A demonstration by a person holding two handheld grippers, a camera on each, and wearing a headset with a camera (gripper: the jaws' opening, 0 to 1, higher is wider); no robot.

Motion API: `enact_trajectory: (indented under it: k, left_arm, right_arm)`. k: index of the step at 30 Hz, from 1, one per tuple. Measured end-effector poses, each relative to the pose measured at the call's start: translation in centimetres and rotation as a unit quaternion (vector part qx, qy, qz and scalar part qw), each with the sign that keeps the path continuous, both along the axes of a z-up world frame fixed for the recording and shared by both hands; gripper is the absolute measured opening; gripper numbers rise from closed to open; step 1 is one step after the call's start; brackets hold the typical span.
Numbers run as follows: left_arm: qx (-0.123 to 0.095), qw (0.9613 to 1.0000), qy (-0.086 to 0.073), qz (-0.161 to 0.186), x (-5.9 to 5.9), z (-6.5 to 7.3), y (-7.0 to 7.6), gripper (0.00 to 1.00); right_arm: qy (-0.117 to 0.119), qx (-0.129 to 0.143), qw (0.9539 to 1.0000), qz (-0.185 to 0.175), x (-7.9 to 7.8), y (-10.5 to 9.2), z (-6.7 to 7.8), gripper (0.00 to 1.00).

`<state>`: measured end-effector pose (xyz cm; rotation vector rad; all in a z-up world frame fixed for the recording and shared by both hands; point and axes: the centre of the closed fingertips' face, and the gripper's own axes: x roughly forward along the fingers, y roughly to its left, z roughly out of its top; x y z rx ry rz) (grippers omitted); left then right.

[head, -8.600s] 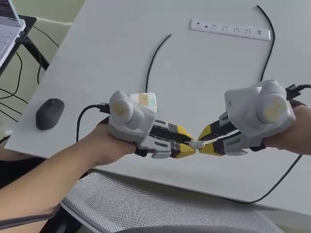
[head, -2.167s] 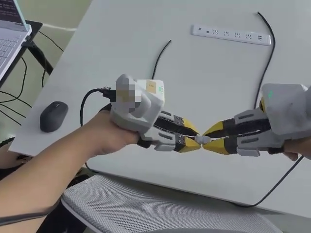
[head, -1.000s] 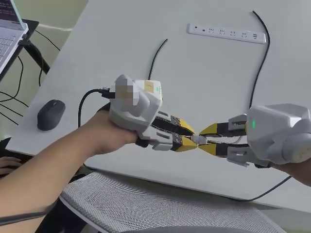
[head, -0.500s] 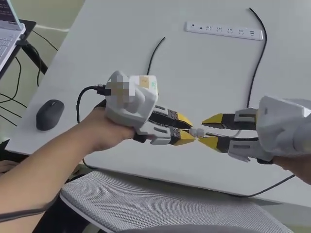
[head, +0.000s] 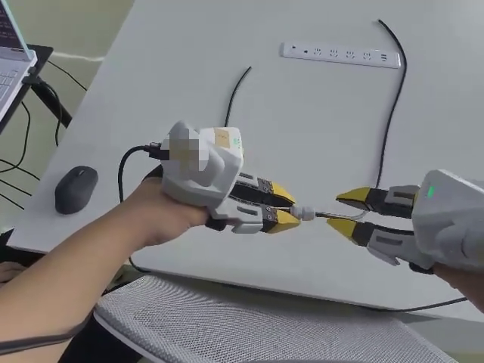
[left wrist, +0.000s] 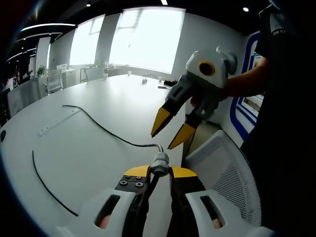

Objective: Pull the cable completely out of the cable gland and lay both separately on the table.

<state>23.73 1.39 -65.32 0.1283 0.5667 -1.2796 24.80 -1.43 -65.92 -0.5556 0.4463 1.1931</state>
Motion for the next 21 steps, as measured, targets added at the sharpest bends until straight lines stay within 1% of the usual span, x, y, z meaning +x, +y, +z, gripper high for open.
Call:
enact_trajectory:
  k: [1, 2, 3, 4, 6, 7, 9, 11, 13, 17, 21]
  left_arm:
    - [0.000, 1.0000, -0.001, 0.000, 0.0, 0.0, 0.0, 0.15]
    - [0.001, 1.0000, -0.002, 0.000, 0.0, 0.0, 0.0, 0.15]
    - [0.001, 1.0000, -0.001, 0.000, 0.0, 0.0, 0.0, 0.15]
    - [0.002, 1.0000, -0.003, 0.000, -0.1, 0.1, 0.0, 0.15]
    - [0.005, 1.0000, -0.005, 0.002, 0.0, 0.0, 0.1, 0.15]
    - [0.005, 1.0000, -0.006, 0.002, 0.0, 0.0, 0.2, 0.15]
    - [0.003, 1.0000, -0.003, 0.004, 0.1, -0.1, 0.2, 0.15]
    - [0.004, 1.0000, -0.006, 0.004, 0.2, -0.2, 0.3, 0.15]
    - [0.004, 1.0000, -0.004, 0.003, 0.2, -0.3, 0.2, 0.15]
    - [0.005, 1.0000, -0.005, 0.001, 0.1, -0.4, 0.0, 0.15]
    - [0.004, 1.0000, -0.005, 0.002, 0.2, -0.4, -0.1, 0.15]
  right_arm:
    - [-0.007, -0.004, 1.0000, -0.004, 0.0, 0.0, 0.0, 0.14]
    - [-0.020, -0.018, 0.9996, -0.010, 0.1, -0.1, -0.2, 0.13]
    - [-0.021, -0.017, 0.9996, -0.007, -0.1, 0.2, -0.3, 0.12]
    - [-0.030, -0.016, 0.9994, -0.008, -0.2, 0.3, -0.2, 0.11]
    - [-0.047, -0.028, 0.9985, -0.009, -0.3, 0.5, -0.3, 0.11]
    - [-0.050, -0.029, 0.9983, -0.006, -0.4, 0.7, -0.3, 0.11]
    - [-0.063, -0.038, 0.9973, -0.003, -0.5, 0.9, -0.4, 0.10]
    - [-0.067, -0.047, 0.9966, 0.003, -0.7, 1.0, -0.7, 0.09]
    - [-0.066, -0.049, 0.9966, 0.000, -0.8, 1.2, -0.8, 0.07]
    - [-0.076, -0.052, 0.9958, 0.002, -0.8, 1.6, -0.7, 0.06]
    - [-0.085, -0.058, 0.9947, 0.004, -0.6, 1.6, -0.6, 0.02]
